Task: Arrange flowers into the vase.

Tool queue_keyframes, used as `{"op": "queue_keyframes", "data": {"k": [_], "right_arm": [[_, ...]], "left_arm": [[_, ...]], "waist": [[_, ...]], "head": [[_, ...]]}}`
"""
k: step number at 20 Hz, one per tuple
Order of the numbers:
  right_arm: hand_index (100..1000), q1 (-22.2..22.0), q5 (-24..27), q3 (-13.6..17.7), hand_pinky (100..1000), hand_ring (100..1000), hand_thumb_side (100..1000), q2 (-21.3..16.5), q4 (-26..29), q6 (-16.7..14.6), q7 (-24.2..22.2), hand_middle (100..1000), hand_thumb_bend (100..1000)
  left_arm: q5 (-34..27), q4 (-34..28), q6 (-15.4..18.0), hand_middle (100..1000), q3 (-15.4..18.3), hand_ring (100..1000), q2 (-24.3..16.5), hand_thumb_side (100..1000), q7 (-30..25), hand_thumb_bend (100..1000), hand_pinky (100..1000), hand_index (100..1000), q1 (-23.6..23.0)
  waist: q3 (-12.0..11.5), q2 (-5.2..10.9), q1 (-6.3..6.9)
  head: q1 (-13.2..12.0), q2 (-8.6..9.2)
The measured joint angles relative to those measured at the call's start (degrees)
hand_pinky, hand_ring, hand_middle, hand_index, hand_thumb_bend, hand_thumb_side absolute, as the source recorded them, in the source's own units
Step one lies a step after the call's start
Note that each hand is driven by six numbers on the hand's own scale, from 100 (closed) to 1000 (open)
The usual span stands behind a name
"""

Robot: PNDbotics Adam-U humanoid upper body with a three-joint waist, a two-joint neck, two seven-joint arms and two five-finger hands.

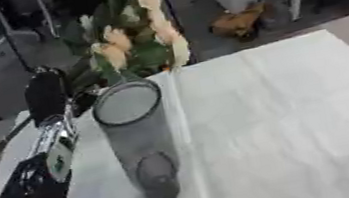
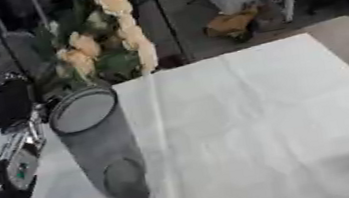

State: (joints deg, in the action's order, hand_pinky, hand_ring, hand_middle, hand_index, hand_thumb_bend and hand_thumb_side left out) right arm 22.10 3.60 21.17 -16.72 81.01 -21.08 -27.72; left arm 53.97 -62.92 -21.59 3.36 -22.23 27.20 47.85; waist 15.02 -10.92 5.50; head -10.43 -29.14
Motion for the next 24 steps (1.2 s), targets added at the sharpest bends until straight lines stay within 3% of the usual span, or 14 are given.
{"op": "queue_keyframes", "data": {"k": [5,10,18,24], "right_arm": [[706,-0.35,0.0,0.02,657,960,572,0.32,0.31,0.39,0.05,393,467],[706,-0.46,0.0,0.04,657,960,572,0.33,0.61,0.56,0.08,393,466],[706,-0.51,0.0,0.05,658,960,573,0.45,0.69,0.89,0.1,393,465],[706,-0.71,0.0,0.29,658,960,573,0.88,1.06,0.95,0.08,393,465]], "left_arm": [[-4.1,-2.83,-0.8,100,1.85,100,0.12,451,3.84,461,100,126,0.94],[-8.72,-7.37,0.41,100,2.52,100,0.37,467,7.24,457,100,127,1.75],[-15.95,-11.45,2.24,100,1.64,100,0.7,499,9.19,467,100,127,2.99],[-21.72,-19.93,5.4,100,1.38,100,1.6,500,8.11,469,100,127,3.56]], "waist": [[-0.03,0.28,0.0],[-0.01,0.5,0.0],[-0.05,0.77,-0.06],[-0.29,1.04,-0.24]], "head": [[0.1,0.41],[0.39,0.57],[0.48,0.96],[0.71,1.02]]}}
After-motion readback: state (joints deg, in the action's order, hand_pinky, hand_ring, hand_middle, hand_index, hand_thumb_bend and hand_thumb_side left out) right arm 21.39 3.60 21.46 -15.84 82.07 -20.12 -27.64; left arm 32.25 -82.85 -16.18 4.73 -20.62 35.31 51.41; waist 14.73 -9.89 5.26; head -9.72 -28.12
